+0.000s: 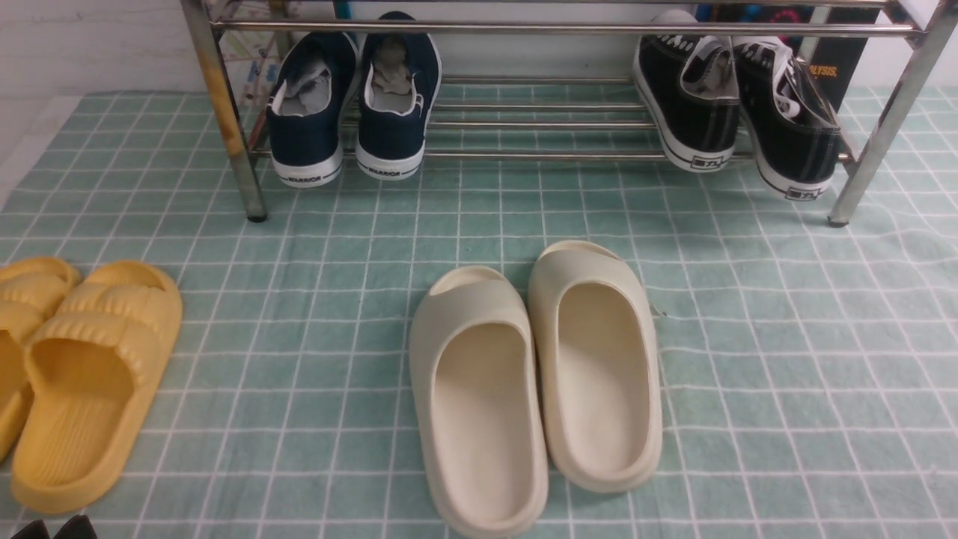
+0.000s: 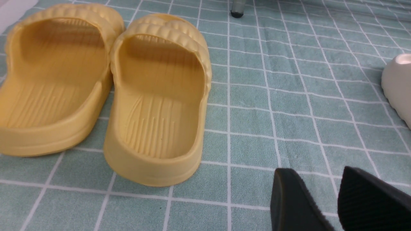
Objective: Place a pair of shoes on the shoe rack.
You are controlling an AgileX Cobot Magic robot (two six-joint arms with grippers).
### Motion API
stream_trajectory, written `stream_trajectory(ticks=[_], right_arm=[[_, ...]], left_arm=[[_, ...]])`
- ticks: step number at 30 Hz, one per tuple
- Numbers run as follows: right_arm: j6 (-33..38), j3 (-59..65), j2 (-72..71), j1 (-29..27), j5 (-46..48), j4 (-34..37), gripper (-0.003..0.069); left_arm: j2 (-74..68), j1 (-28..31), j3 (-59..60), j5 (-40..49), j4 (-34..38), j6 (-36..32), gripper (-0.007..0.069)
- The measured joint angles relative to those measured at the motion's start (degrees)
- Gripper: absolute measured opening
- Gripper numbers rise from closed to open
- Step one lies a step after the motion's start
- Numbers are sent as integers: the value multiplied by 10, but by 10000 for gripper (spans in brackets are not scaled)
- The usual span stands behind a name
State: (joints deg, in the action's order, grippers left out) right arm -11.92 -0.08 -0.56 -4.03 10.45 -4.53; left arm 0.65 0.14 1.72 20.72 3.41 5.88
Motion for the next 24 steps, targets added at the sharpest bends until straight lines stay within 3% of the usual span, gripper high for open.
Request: stream_trajectory(ticks=[4,9,24], right_arm=[[-57,15,0,-5,27,-35,-3],[-56,15,0,-5,58,-38,-3],[56,12,0,-5,109,31,-3]], left_arm=[[0,0,0,0,0,0,237],[0,0,0,0,0,0,237],[0,0,0,0,0,0,237]])
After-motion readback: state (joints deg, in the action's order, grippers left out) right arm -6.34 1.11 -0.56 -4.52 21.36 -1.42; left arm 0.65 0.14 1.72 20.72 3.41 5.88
